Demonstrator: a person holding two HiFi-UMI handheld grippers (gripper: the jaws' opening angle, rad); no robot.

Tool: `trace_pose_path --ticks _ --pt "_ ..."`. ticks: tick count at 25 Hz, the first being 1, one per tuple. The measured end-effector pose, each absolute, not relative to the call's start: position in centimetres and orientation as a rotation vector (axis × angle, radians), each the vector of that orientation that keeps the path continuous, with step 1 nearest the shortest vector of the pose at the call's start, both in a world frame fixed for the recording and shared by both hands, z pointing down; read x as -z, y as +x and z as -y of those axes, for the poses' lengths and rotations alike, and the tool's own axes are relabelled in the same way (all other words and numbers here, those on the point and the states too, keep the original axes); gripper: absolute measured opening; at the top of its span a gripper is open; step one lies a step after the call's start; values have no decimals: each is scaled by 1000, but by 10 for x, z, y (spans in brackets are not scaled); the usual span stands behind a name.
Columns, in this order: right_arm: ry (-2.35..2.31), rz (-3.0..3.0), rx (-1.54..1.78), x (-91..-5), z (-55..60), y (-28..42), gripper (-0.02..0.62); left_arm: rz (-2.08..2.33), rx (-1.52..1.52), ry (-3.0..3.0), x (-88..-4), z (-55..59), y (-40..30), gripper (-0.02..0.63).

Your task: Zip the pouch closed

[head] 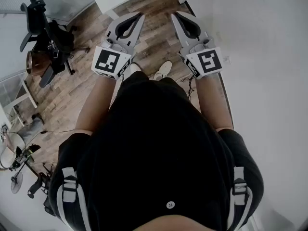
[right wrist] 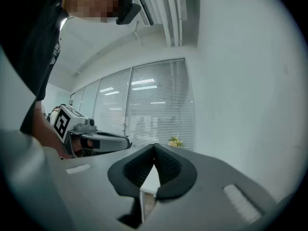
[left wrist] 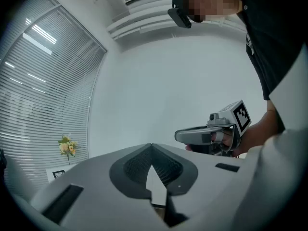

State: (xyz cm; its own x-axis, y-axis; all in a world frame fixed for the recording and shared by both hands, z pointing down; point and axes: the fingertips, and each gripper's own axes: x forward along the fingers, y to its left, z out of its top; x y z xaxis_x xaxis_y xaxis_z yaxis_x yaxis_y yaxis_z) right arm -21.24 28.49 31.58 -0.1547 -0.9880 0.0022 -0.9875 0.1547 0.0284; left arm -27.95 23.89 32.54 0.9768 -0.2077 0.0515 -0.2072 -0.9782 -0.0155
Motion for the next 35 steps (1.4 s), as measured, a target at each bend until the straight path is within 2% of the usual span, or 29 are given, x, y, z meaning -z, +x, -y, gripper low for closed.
trace_pose_path --ticks 22,25,31,35 --pt "1991 2395 -1 -321 -302 -214 14 -390 85 -3111 -329 -246 -292 11" --pt "1973 2406 -19 -324 -302 -213 63 -391 84 -3100 -328 -247 -292 12" --pt "1923 2434 -36 -328 -298 -208 177 -370 98 -3096 -330 -249 -280 151" --pt "1904 2445 -36 -330 -296 -206 213 -388 105 -3102 -335 -248 -275 212"
